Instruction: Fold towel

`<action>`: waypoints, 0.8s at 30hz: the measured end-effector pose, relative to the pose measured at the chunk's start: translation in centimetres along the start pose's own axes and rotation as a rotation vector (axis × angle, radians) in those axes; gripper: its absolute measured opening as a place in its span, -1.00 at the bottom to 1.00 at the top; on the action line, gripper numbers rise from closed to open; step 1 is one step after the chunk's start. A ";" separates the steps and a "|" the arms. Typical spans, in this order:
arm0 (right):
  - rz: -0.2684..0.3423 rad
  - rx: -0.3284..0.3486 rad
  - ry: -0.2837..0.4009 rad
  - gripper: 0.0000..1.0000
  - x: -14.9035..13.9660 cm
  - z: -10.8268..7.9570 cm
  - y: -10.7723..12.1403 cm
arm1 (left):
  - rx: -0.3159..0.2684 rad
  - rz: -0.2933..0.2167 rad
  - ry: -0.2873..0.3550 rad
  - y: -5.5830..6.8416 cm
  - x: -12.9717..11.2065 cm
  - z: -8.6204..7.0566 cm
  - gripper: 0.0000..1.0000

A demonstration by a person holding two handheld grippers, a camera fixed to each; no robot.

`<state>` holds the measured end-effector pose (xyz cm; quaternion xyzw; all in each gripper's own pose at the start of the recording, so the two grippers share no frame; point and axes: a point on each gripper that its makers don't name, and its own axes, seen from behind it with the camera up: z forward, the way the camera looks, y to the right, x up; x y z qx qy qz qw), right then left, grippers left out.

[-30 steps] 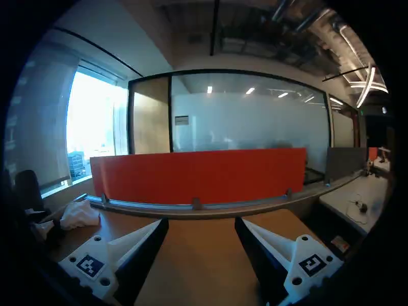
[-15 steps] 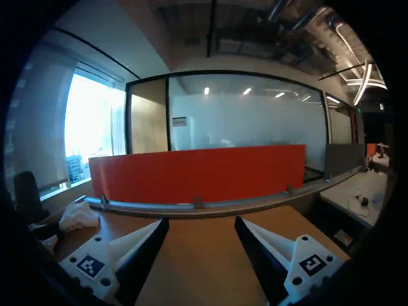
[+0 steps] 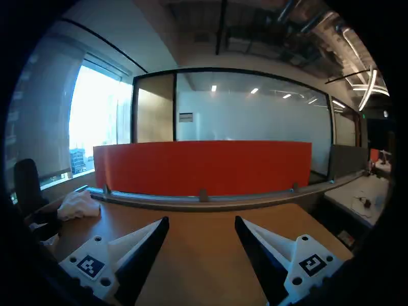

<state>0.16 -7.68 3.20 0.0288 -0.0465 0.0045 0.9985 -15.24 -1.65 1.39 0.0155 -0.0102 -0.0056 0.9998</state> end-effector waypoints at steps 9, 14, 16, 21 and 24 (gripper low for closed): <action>0.001 0.009 -0.004 0.99 -1.7 0.2 -0.3 | 0.002 -0.015 0.013 0.0 -1.8 0.1 0.93; -0.004 0.002 -0.007 0.99 -2.0 0.2 -0.1 | 0.004 -0.015 0.030 -0.1 -1.7 0.2 0.93; -0.002 0.001 -0.007 0.99 -2.0 0.2 0.0 | 0.006 -0.015 0.036 -0.2 -1.6 0.1 0.93; -0.002 0.000 -0.007 1.00 -2.0 0.2 0.1 | 0.011 -0.012 0.047 -0.3 -1.3 -0.1 0.93; -0.002 0.000 -0.007 0.99 -2.0 0.2 0.0 | 0.013 -0.013 0.049 -0.3 -1.2 -0.2 0.93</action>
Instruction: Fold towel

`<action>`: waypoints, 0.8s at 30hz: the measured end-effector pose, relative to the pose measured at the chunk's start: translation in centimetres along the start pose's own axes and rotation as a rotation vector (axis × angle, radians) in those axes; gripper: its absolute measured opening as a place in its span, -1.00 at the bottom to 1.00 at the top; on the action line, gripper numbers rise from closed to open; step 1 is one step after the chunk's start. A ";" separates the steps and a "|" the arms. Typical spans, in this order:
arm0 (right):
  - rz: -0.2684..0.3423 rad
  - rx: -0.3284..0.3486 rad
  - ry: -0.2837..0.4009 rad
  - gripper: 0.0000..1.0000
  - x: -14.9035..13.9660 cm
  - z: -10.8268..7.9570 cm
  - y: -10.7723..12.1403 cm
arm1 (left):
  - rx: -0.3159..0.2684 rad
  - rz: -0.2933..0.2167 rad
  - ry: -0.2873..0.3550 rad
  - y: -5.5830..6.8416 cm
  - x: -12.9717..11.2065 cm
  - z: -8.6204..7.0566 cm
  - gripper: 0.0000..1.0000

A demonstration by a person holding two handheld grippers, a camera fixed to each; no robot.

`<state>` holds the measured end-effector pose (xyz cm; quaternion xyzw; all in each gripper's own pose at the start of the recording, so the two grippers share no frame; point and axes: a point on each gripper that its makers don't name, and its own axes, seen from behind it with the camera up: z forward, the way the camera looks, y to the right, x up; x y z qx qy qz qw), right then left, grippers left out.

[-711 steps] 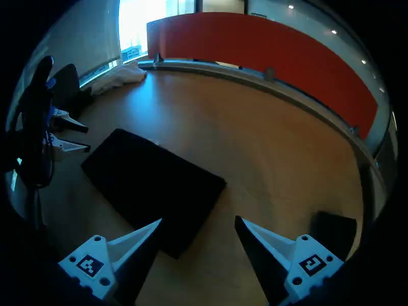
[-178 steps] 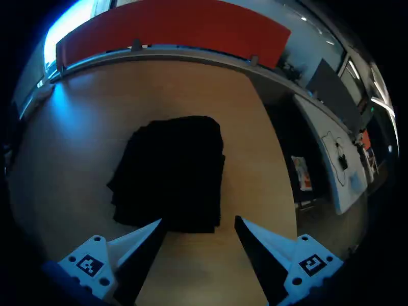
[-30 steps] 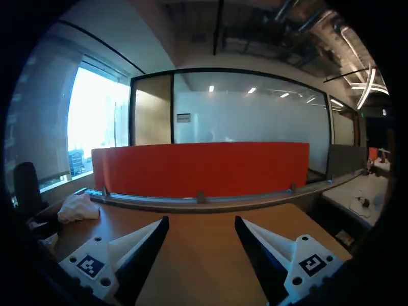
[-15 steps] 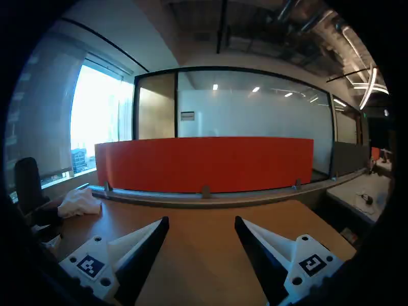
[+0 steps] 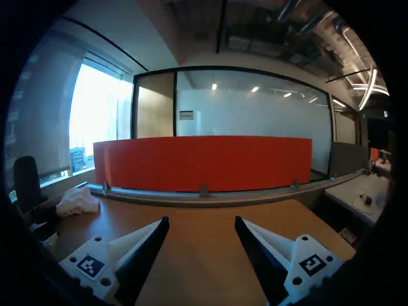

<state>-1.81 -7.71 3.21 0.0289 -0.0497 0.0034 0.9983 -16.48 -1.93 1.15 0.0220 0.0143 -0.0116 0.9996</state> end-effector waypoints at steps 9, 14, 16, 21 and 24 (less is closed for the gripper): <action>0.006 -0.005 0.001 1.00 0.0 -0.1 0.1 | 0.003 0.001 0.002 -0.1 0.1 -0.2 0.93; 0.010 -0.008 0.007 1.00 0.2 -0.1 0.4 | 0.003 0.002 0.002 0.0 0.1 -0.2 0.93; 0.011 -0.010 0.014 1.00 0.4 -0.1 0.6 | 0.003 0.002 0.002 0.0 0.1 -0.2 0.93; 0.013 -0.015 0.035 0.99 1.4 -0.3 1.3 | 0.004 0.001 0.002 0.0 0.0 -0.2 0.93; 0.013 -0.021 0.052 0.99 2.4 -0.4 2.1 | 0.004 0.001 0.003 0.0 -0.1 -0.1 0.93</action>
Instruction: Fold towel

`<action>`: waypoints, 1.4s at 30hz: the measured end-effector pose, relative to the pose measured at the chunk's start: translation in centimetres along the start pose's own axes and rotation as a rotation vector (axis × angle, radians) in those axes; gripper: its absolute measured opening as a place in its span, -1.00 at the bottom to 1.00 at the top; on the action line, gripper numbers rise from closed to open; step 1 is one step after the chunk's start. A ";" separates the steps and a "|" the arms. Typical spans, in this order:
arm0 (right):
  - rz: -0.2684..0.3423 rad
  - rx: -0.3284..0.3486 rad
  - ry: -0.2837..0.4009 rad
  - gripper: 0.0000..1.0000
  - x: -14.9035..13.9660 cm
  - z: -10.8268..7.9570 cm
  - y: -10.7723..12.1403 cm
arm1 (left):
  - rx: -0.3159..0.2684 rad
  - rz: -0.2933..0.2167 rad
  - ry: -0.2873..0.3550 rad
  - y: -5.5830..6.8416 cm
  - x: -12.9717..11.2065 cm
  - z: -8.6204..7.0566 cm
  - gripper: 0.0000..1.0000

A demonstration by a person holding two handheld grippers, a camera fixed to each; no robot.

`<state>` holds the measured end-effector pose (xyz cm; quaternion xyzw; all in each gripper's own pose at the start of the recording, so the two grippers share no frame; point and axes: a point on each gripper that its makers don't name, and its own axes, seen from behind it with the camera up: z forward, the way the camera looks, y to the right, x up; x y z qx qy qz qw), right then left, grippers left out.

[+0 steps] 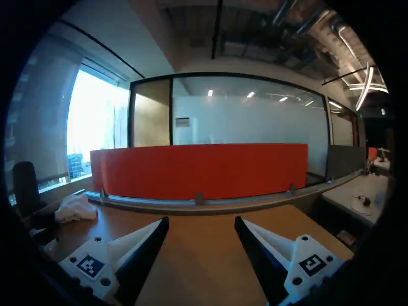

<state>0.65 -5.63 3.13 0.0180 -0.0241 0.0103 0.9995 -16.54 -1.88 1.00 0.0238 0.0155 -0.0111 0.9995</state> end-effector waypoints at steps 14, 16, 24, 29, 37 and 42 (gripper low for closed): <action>-0.046 -0.078 0.056 0.99 1.4 -0.4 6.2 | 0.000 0.000 0.001 0.1 -0.3 0.1 0.93; -0.045 -0.067 0.068 0.99 0.9 -0.5 6.2 | 0.000 0.000 0.001 0.1 -0.3 0.2 0.93; -0.015 -0.029 0.094 0.99 -1.7 -0.4 6.1 | 0.000 0.000 0.002 0.1 -0.4 0.2 0.93; -0.002 -0.006 0.107 0.99 -3.7 -0.4 6.1 | 0.000 0.000 0.002 0.1 -0.4 0.2 0.93; 0.023 -0.015 0.089 0.99 -8.4 -0.5 6.7 | 0.000 0.000 0.002 0.1 -0.4 0.2 0.93; 0.020 -0.019 0.073 0.99 -11.0 -0.3 6.9 | 0.000 0.000 0.002 0.1 -0.4 0.1 0.93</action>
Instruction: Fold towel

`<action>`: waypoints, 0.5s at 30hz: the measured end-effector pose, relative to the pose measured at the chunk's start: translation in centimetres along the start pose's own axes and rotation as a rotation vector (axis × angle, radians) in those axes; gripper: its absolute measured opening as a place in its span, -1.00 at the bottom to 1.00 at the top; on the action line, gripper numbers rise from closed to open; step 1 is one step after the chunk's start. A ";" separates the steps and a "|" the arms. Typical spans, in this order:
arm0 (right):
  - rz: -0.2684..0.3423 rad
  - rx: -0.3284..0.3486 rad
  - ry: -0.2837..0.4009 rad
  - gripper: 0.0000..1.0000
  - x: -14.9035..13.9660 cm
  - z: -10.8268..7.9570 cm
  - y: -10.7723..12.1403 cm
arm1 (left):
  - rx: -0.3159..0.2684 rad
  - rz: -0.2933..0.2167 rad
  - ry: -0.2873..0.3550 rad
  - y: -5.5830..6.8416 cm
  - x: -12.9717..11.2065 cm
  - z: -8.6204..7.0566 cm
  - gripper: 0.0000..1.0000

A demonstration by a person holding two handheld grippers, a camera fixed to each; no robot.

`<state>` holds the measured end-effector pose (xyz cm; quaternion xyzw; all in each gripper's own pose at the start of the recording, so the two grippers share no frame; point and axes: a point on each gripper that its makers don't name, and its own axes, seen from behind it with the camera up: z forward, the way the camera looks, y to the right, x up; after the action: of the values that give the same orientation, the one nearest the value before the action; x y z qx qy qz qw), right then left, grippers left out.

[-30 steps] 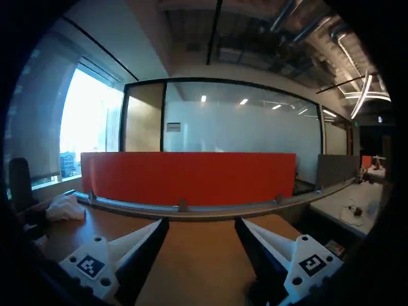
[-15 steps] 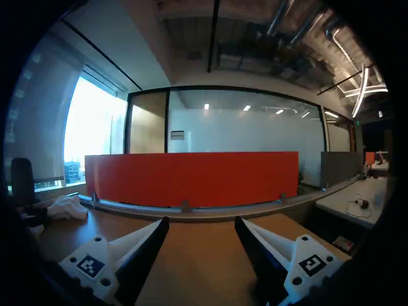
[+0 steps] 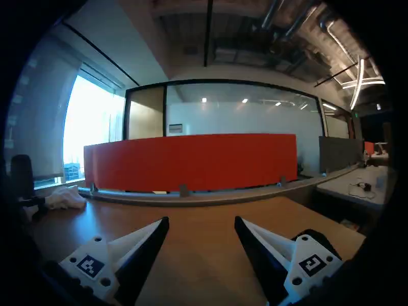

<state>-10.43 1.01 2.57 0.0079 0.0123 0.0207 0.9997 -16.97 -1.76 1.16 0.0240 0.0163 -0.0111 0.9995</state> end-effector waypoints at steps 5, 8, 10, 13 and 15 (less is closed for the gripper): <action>0.011 0.010 0.000 0.99 -1.5 -0.2 -0.3 | 0.000 0.000 0.000 0.0 0.0 0.0 0.93; 0.008 0.015 0.005 0.99 -2.0 -0.3 -0.5 | 0.000 0.000 0.000 0.0 0.0 0.0 0.93; 0.003 0.015 0.005 0.99 -2.3 -0.3 -0.6 | 0.000 0.000 0.000 0.0 0.0 0.0 0.93; -0.002 0.012 -0.001 0.99 -2.8 -0.3 -0.6 | 0.000 0.000 0.000 0.0 0.0 0.0 0.93; -0.004 0.009 -0.005 0.99 -3.2 -0.3 -0.6 | 0.000 0.000 0.000 0.0 0.0 0.0 0.93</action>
<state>-13.62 0.32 2.36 0.0124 0.0101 0.0184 0.9997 -16.97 -1.74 1.16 0.0240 0.0163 -0.0112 0.9995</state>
